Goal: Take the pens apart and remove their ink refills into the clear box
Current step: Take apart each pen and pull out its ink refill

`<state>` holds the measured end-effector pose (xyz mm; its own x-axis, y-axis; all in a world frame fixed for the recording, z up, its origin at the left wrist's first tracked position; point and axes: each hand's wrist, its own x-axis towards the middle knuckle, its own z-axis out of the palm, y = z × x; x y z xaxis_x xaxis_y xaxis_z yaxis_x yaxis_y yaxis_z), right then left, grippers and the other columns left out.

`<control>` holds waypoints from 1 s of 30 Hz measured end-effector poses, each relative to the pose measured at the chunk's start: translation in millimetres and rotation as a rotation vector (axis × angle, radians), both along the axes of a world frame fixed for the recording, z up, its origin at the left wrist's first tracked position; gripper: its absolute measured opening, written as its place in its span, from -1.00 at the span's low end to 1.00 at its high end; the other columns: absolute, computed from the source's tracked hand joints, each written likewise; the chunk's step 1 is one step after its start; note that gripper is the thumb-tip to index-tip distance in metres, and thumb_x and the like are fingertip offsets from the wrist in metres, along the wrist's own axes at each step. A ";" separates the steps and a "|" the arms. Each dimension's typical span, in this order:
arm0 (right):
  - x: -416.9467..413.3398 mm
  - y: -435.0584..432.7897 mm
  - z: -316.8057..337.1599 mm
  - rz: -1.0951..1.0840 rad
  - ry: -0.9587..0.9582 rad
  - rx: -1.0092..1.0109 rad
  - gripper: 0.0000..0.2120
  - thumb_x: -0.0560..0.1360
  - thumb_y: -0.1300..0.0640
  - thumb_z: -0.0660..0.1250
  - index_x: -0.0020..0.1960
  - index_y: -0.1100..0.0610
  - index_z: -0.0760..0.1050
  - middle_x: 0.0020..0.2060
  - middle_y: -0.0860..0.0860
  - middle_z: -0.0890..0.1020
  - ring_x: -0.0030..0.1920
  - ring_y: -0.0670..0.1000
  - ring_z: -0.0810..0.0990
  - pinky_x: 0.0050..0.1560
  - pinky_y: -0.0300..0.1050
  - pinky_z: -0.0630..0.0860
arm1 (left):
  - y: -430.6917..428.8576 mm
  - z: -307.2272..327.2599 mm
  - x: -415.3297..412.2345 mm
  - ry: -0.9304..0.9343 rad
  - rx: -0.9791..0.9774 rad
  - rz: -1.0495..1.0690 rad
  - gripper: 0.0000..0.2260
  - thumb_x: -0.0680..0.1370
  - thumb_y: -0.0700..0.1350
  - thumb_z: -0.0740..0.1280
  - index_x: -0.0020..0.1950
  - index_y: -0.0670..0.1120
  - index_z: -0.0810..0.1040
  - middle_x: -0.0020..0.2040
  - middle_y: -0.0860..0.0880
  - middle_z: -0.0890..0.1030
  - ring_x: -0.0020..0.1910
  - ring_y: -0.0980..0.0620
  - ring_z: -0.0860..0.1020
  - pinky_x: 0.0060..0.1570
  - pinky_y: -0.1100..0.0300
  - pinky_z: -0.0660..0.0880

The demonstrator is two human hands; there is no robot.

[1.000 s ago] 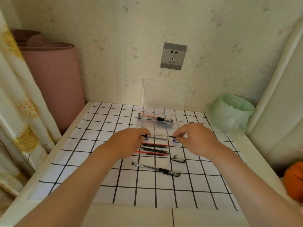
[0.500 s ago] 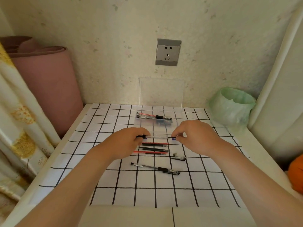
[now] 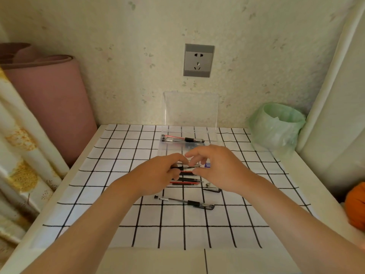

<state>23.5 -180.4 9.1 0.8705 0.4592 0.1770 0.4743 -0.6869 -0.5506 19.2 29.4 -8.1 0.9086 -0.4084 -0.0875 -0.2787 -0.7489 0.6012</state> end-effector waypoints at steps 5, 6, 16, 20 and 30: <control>4.1 -8.6 -1.4 -0.046 0.035 -0.036 -0.60 0.52 0.16 0.39 0.31 -0.14 0.49 0.10 -0.27 0.61 0.08 -0.25 0.51 0.10 -0.39 0.36 | 6.2 -1.1 3.2 -0.019 0.063 0.067 -0.70 0.67 -0.06 0.15 0.37 0.22 0.33 -0.08 0.12 0.57 -0.25 0.16 0.52 -0.26 0.29 0.41; 5.7 -12.2 -2.4 -0.068 0.007 -0.119 -0.65 0.52 0.15 0.38 0.26 -0.13 0.53 0.08 -0.25 0.61 0.02 -0.22 0.51 0.04 -0.34 0.37 | 7.7 -0.9 3.3 -0.027 0.082 0.070 -0.69 0.67 -0.07 0.14 0.36 0.24 0.34 -0.08 0.13 0.55 -0.28 0.16 0.51 -0.28 0.30 0.41; 6.7 -16.3 -13.7 -0.056 0.163 -0.544 -0.80 0.51 0.12 0.37 0.05 -0.13 0.66 -0.05 -0.14 0.66 -0.04 -0.07 0.62 0.00 -0.15 0.55 | 6.9 1.0 1.1 -0.016 0.099 0.041 -0.74 0.67 -0.07 0.15 0.24 0.28 0.42 -0.10 0.12 0.55 -0.23 0.14 0.53 -0.22 0.24 0.49; 6.9 -17.3 -14.8 -0.052 0.175 -0.530 -0.84 0.47 0.08 0.43 0.02 -0.10 0.67 -0.12 -0.18 0.64 -0.08 -0.10 0.61 -0.06 -0.19 0.52 | 10.2 5.0 1.4 -0.026 0.087 0.034 -0.73 0.67 -0.08 0.15 0.23 0.29 0.43 -0.16 0.17 0.53 -0.35 0.16 0.48 -0.30 0.31 0.43; 3.1 -5.7 -7.2 -0.119 -0.005 -0.188 -0.92 0.49 -0.03 0.40 -0.02 -0.15 0.61 -0.15 -0.23 0.64 -0.30 -0.30 0.49 -0.24 -0.35 0.37 | 9.2 4.1 0.1 -0.006 0.095 0.004 -0.78 0.65 -0.05 0.18 0.20 0.27 0.44 -0.05 0.13 0.54 -0.22 0.17 0.50 -0.17 0.23 0.46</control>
